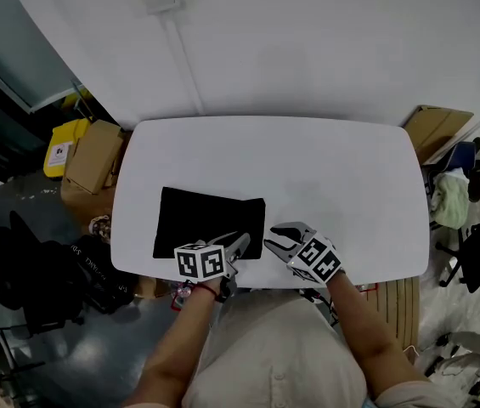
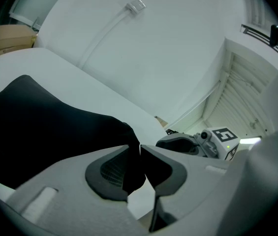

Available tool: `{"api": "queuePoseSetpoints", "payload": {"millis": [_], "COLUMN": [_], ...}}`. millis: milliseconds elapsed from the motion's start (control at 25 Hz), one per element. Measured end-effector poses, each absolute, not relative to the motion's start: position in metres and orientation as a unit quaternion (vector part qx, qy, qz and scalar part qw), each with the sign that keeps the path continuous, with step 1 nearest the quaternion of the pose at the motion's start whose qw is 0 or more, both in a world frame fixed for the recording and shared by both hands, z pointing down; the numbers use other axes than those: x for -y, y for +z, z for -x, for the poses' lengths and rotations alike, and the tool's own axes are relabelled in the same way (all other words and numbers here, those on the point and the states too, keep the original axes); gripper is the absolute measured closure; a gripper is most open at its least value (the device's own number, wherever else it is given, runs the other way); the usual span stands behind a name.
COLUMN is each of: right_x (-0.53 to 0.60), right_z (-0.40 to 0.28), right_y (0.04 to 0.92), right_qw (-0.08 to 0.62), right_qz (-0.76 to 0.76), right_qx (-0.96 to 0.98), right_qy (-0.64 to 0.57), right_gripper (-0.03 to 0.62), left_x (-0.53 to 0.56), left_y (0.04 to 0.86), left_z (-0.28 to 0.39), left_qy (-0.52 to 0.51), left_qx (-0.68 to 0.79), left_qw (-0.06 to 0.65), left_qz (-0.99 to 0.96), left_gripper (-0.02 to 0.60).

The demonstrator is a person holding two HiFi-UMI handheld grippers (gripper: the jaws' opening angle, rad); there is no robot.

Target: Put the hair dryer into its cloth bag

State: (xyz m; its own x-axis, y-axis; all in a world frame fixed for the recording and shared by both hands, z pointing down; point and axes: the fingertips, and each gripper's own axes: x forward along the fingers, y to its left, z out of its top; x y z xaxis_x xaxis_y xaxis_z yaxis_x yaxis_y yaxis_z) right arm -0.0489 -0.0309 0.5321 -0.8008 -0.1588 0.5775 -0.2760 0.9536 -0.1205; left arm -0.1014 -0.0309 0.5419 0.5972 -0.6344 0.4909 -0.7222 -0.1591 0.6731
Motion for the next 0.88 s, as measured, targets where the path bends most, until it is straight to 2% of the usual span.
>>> {"api": "queuePoseSetpoints", "payload": {"millis": [120, 320, 880], "right_x": [0.03, 0.028, 0.022], "right_z": [0.044, 0.039, 0.019], "right_y": [0.53, 0.527, 0.52], "right_qw": [0.286, 0.276, 0.257], "right_qz": [-0.126, -0.138, -0.168], "right_qx": [0.944, 0.944, 0.943], "right_qy": [0.109, 0.116, 0.131], "right_gripper": [0.462, 0.462, 0.462], "left_x": [0.029, 0.026, 0.003], "left_y": [0.544, 0.55, 0.595], "left_z": [0.095, 0.087, 0.056], "left_qy": [0.059, 0.072, 0.129], "left_qx": [0.441, 0.436, 0.408], "left_qw": [0.462, 0.459, 0.461], "left_qz": [-0.767, -0.771, -0.778], "left_gripper": [0.471, 0.442, 0.433]}}
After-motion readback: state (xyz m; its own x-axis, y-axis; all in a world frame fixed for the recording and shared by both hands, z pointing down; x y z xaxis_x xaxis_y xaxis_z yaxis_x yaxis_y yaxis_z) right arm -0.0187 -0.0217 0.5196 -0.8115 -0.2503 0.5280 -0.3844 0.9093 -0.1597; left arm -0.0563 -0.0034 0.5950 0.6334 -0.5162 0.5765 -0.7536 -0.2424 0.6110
